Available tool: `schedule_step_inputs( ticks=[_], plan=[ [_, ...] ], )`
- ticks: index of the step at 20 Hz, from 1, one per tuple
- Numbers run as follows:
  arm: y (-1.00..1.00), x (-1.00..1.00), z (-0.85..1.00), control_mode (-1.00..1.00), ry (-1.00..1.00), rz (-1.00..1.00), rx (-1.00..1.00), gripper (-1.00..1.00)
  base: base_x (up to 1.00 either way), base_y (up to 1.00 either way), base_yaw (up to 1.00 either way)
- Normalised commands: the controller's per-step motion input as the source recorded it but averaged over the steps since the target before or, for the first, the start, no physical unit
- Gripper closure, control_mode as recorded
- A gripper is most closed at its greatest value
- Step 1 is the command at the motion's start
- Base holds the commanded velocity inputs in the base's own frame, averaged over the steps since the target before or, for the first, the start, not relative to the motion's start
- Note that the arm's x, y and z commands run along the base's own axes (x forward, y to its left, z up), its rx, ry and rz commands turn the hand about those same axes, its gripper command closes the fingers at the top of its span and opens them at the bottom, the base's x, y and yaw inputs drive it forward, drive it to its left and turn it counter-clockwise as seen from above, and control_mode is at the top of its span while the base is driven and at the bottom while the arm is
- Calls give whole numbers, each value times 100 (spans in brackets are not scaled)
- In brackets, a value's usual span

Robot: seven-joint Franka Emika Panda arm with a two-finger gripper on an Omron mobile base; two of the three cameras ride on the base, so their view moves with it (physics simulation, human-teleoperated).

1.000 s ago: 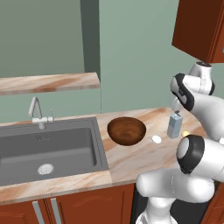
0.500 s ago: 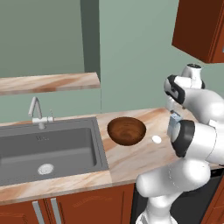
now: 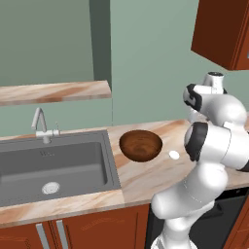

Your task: Gather the eggs and milk located in the vicinity of the sink area and place them right next to the bowl.

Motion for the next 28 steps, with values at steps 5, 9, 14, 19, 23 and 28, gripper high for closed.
schedule_step_inputs(
  ticks=[5, 9, 14, 19, 23, 28],
  plan=[
    [-17, 9, 0, -100, 2, 0, -1, -100, 0, 0, 0],
    [0, 0, -9, -100, 0, 0, 0, -100, 0, 0, 0],
    [5, 0, -8, -100, 0, 0, 0, -100, 0, 0, 0],
    [27, 0, 0, -100, 1, 0, 0, -100, 0, 0, 0],
    [17, 0, -11, -100, 0, 0, 0, -100, 0, 0, 0],
    [0, 0, -37, -100, 0, 0, 0, -100, 0, 0, 0]
  ],
)
